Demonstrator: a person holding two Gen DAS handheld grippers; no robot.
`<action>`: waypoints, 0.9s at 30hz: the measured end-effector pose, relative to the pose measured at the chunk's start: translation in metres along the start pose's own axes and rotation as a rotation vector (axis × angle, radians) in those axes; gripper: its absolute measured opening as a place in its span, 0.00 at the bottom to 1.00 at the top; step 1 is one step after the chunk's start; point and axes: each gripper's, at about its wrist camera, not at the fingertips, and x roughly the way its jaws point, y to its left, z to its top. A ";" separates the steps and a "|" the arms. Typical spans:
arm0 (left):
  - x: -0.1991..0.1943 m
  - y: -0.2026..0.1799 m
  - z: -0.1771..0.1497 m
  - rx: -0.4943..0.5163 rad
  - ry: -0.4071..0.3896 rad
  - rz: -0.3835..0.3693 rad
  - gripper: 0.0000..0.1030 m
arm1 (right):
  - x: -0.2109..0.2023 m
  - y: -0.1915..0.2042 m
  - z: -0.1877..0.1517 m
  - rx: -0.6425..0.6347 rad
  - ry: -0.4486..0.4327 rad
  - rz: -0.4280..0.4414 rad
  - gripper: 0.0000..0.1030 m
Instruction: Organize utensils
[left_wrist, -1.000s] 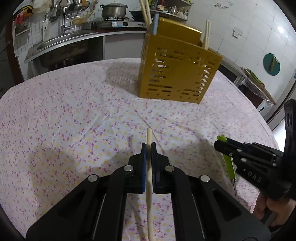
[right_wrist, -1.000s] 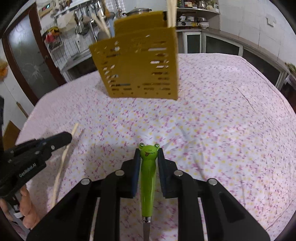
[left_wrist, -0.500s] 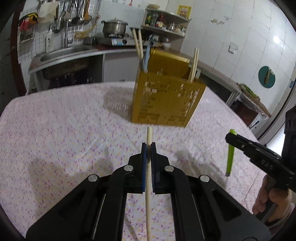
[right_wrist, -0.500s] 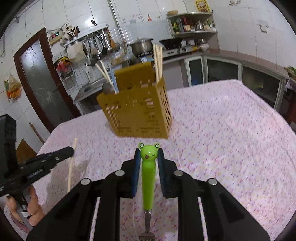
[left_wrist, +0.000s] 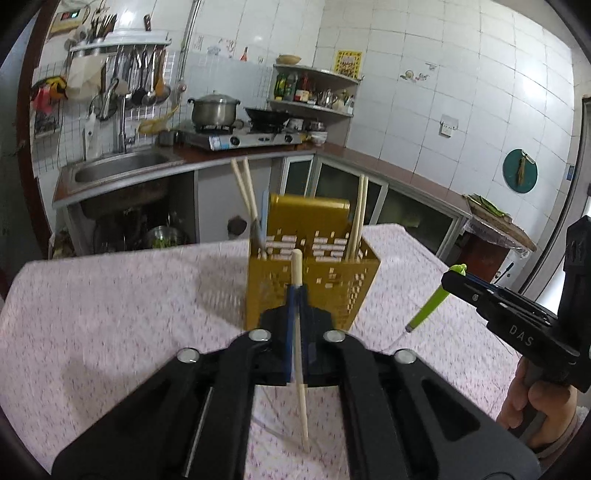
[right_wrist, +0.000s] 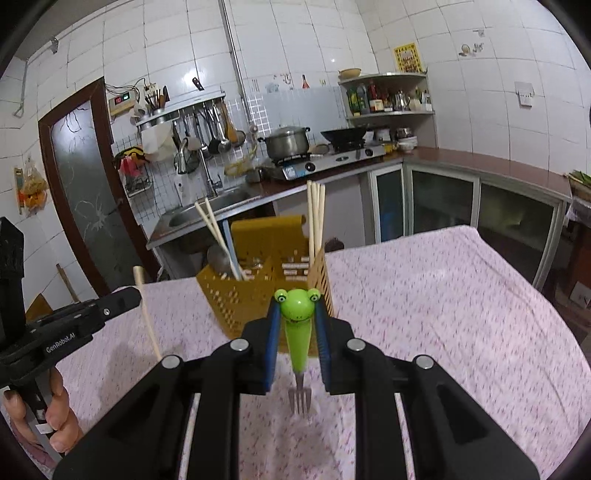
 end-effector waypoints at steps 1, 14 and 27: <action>0.001 0.000 0.004 0.007 -0.009 0.005 0.00 | 0.001 0.000 0.004 -0.002 -0.004 -0.001 0.18; 0.040 0.016 0.010 -0.034 0.115 0.033 0.00 | 0.012 -0.003 0.024 -0.024 0.006 -0.013 0.18; 0.069 0.071 -0.050 -0.248 0.293 0.100 0.40 | 0.021 -0.014 0.003 0.002 0.052 -0.029 0.18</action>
